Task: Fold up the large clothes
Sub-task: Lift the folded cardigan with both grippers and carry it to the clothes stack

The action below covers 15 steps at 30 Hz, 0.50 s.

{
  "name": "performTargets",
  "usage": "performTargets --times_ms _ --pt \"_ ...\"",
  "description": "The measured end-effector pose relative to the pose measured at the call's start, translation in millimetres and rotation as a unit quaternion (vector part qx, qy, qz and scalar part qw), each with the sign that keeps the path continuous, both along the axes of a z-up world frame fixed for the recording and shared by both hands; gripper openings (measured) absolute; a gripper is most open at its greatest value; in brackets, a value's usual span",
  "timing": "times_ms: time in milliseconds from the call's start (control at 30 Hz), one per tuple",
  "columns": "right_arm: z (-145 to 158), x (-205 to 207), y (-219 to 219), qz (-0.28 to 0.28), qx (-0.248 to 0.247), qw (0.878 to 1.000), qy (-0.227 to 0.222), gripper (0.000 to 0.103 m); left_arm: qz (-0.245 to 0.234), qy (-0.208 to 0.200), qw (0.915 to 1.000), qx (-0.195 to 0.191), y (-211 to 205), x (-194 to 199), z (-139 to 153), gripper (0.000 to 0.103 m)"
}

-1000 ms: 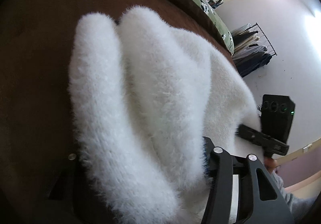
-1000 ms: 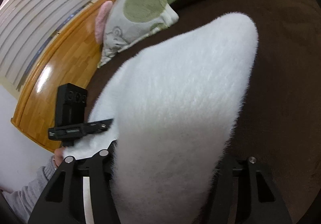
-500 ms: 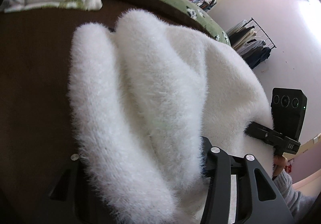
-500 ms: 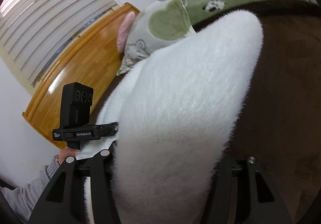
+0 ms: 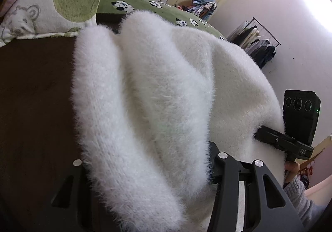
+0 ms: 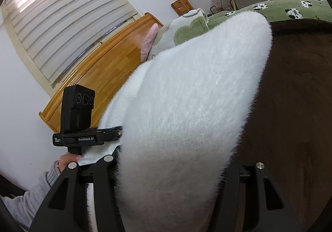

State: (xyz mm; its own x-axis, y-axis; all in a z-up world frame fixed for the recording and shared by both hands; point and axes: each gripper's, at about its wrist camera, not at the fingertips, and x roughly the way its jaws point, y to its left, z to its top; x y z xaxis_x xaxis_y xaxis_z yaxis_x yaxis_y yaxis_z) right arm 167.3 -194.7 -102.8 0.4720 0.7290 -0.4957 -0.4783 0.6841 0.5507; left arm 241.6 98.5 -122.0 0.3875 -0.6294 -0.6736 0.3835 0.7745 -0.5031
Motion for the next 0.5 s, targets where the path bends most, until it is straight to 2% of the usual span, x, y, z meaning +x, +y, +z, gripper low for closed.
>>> performTargets --times_ms 200,500 --pt "5.1 -24.4 -21.4 -0.008 -0.007 1.0 0.0 0.054 -0.014 0.002 0.9999 0.002 -15.8 -23.5 2.0 0.05" --pt "13.1 -42.4 -93.3 -0.057 0.01 0.998 -0.005 0.054 -0.059 -0.004 0.9981 0.016 -79.0 -13.1 15.5 0.05"
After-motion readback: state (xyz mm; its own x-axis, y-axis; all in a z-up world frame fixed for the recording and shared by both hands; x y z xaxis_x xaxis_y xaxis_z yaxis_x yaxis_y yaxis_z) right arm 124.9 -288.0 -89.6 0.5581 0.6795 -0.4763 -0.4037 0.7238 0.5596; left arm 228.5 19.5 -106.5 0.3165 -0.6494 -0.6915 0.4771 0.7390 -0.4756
